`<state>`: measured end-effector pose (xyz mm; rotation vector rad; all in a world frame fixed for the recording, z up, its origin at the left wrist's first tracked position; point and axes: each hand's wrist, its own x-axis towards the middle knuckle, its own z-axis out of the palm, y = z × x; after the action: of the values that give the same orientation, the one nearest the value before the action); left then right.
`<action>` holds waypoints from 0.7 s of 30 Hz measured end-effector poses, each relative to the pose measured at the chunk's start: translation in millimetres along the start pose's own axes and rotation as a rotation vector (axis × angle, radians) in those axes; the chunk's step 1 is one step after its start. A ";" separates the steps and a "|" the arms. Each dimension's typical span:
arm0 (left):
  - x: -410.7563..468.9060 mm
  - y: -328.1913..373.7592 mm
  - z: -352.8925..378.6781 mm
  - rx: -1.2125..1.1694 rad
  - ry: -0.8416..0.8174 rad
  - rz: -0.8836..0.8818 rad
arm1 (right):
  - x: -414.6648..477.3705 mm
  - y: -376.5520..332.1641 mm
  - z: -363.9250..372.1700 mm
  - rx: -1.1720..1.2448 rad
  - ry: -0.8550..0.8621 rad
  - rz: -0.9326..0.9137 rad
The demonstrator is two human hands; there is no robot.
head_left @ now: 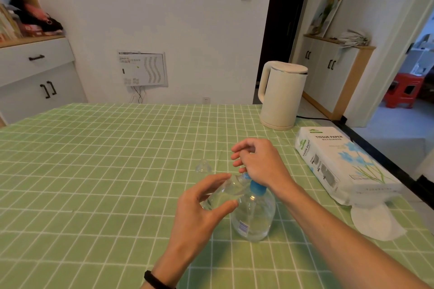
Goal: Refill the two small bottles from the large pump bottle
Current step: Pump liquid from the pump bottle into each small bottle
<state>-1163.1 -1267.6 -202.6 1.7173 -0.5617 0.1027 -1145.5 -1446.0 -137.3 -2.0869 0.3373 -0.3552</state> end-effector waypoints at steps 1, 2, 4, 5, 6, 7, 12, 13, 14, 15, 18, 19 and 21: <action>0.0 0.1 -0.3 0.005 0.000 0.003 | -0.3 0.2 0.1 -0.007 0.004 0.002; -0.1 0.6 -0.4 0.010 -0.003 0.006 | -0.8 0.3 0.2 -0.016 0.007 0.003; -0.5 1.6 -0.8 0.010 -0.007 0.007 | -1.2 0.2 -0.3 -0.036 0.002 0.003; -0.2 2.0 -1.1 0.007 -0.006 0.007 | -0.9 -1.0 -0.9 -0.045 -0.007 0.003; 0.1 2.5 -1.4 0.004 -0.007 0.009 | -0.3 -2.8 -1.7 -0.059 -0.016 -0.004; 0.5 2.9 -1.5 0.005 -0.010 0.012 | 0.5 -4.9 -2.5 -0.078 -0.023 -0.019; 1.8 2.1 -1.6 0.008 -0.009 0.019 | 2.0 -8.4 -2.1 -0.042 -0.003 -0.048; 1.9 1.7 -1.1 0.004 -0.010 0.021 | 1.5 -6.5 -2.6 0.004 -0.001 -0.029; 2.2 1.0 -0.7 0.003 -0.011 0.022 | 1.2 -4.8 -3.0 0.039 -0.006 -0.011; 2.4 -0.3 -0.4 0.005 -0.011 0.020 | 0.7 -3.1 -2.9 0.055 -0.018 0.006; 2.1 -4.0 0.4 0.001 -0.004 0.016 | -0.2 0.3 -1.6 0.050 -0.045 0.035; 1.9 -4.6 1.2 -0.002 -0.005 0.014 | -0.2 0.8 -1.6 0.050 -0.040 0.035; 1.4 -5.0 1.8 -0.002 -0.006 0.008 | 0.4 1.1 -1.4 0.045 -0.025 0.029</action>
<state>-1160.2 -1269.2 -207.0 1.7136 -0.5728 0.1028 -1145.7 -1447.8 -137.5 -2.0382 0.3419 -0.3167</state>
